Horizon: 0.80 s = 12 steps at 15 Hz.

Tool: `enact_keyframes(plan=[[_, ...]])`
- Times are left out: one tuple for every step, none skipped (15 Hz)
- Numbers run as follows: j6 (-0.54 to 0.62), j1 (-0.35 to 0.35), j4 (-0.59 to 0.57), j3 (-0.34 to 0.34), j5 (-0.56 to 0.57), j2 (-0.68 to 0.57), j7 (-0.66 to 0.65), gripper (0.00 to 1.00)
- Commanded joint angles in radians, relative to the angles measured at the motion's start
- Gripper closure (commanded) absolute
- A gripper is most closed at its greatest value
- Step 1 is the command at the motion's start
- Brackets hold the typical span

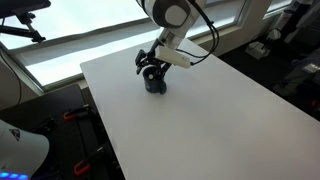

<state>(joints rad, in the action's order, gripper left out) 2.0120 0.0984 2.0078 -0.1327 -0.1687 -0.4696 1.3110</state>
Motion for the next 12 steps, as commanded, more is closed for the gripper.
enact_keyframes(plan=[[-0.015, -0.002, 0.014, 0.006, -0.007, 0.017, -0.004, 0.31], [-0.015, -0.002, 0.014, 0.006, -0.008, 0.016, -0.004, 0.29], [-0.018, -0.002, 0.013, 0.006, -0.008, 0.015, -0.004, 0.28], [-0.019, -0.001, 0.012, 0.006, -0.007, 0.013, -0.003, 0.33], [-0.020, -0.001, 0.011, 0.006, -0.007, 0.012, -0.003, 0.46], [-0.021, -0.001, 0.011, 0.006, -0.008, 0.011, -0.003, 0.50], [-0.021, 0.000, 0.010, 0.006, -0.008, 0.011, -0.003, 0.53], [-0.022, 0.000, 0.009, 0.006, -0.008, 0.010, -0.003, 0.58], [-0.022, 0.001, 0.009, 0.005, -0.009, 0.009, -0.001, 0.79], [-0.022, 0.001, 0.009, 0.005, -0.009, 0.009, -0.001, 0.82], [-0.022, 0.001, 0.009, 0.005, -0.009, 0.009, -0.001, 0.84], [-0.021, 0.001, 0.009, 0.005, -0.009, 0.009, -0.001, 0.93]])
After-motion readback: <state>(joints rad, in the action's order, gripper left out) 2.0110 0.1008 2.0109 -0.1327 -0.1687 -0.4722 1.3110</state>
